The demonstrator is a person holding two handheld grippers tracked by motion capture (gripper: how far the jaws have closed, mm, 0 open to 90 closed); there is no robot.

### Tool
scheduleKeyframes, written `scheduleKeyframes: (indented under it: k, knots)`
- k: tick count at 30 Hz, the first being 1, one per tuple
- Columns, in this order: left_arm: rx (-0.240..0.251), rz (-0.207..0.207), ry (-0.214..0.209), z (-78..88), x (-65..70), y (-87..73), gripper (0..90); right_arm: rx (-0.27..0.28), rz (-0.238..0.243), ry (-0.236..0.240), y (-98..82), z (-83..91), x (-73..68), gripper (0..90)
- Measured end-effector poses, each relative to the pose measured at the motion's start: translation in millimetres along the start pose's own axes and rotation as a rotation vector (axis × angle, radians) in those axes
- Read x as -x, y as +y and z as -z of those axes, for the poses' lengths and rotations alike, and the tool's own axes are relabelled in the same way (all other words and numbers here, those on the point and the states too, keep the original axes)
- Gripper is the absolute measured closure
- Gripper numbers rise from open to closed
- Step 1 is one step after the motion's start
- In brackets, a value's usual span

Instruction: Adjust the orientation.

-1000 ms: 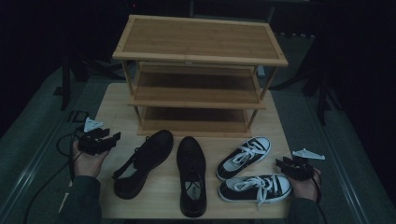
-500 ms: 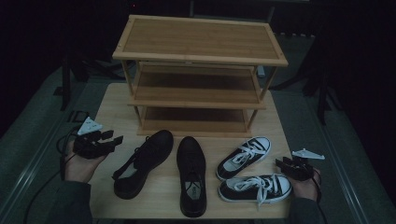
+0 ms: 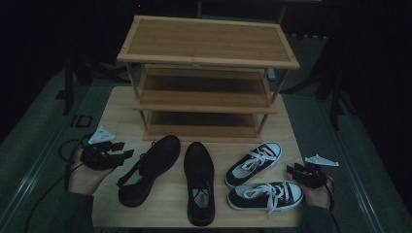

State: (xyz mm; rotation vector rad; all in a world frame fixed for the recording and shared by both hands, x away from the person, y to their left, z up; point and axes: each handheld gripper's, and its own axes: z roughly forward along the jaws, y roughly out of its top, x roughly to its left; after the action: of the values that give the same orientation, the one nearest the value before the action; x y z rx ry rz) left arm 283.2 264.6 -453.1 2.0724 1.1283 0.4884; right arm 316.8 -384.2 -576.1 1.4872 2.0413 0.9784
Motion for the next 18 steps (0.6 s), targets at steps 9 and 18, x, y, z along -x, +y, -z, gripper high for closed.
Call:
scheduleKeyframes:
  k: [9,18]
  knots:
    - [-0.052,-0.028,-0.024,-2.8,3.6,-0.1,53.6,0.002,-0.004,0.003,-0.3,0.1,0.4,57.6]
    - [-0.102,-0.054,-0.046,-6.1,9.2,-0.9,54.9,0.004,-0.006,0.0,-0.5,0.0,0.6,56.8]
